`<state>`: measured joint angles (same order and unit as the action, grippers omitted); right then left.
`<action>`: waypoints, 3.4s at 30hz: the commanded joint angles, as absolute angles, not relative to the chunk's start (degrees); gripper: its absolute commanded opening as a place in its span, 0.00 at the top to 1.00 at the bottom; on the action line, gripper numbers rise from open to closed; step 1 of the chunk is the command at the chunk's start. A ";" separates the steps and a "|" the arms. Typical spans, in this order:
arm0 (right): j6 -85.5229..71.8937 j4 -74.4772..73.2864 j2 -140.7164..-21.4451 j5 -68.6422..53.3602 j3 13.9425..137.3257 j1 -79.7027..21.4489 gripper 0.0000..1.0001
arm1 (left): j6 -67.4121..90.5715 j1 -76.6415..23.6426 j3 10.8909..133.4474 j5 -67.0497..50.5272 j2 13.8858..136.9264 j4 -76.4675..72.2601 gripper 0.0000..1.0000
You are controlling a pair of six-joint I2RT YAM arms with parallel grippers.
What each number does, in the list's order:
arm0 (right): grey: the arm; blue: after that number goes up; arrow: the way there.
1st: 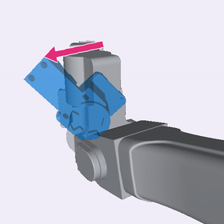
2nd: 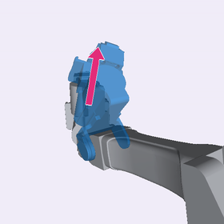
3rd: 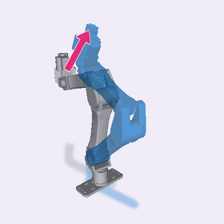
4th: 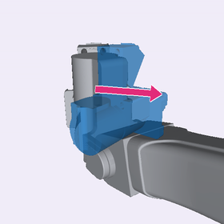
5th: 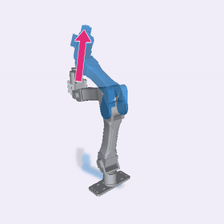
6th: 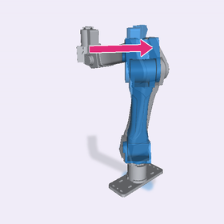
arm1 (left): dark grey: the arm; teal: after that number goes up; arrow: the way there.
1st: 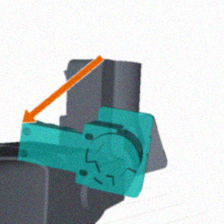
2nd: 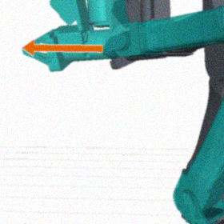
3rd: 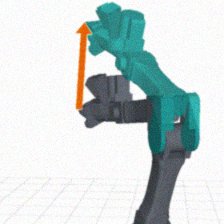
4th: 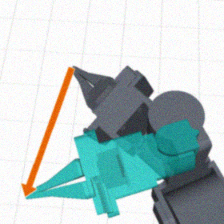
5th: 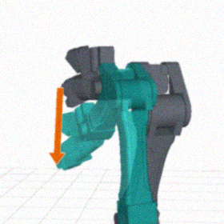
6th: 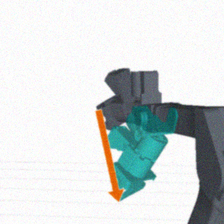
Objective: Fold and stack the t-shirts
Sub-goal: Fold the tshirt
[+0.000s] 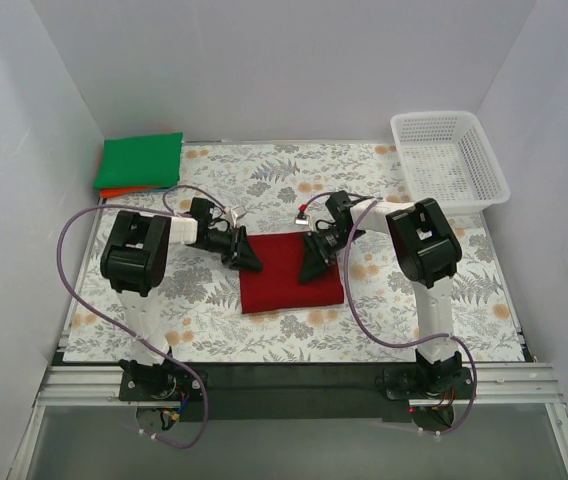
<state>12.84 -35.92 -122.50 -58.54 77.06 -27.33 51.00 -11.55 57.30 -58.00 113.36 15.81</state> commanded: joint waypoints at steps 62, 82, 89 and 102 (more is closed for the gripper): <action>-1.14 -19.43 -135.52 -58.46 100.55 -15.83 0.54 | 59.84 -6.69 78.57 -54.76 125.06 3.08 0.80; -11.05 -11.52 -121.37 -61.09 93.25 -14.32 0.58 | 63.80 -3.42 68.47 -61.88 110.04 -2.44 0.78; -17.30 -7.13 -129.36 -58.45 99.13 -20.39 0.77 | 73.90 -10.10 74.70 -56.08 119.52 -11.07 0.81; -18.28 -3.16 -142.82 -49.57 99.68 -16.79 0.97 | 76.48 -7.66 78.14 -51.06 133.33 -12.66 0.84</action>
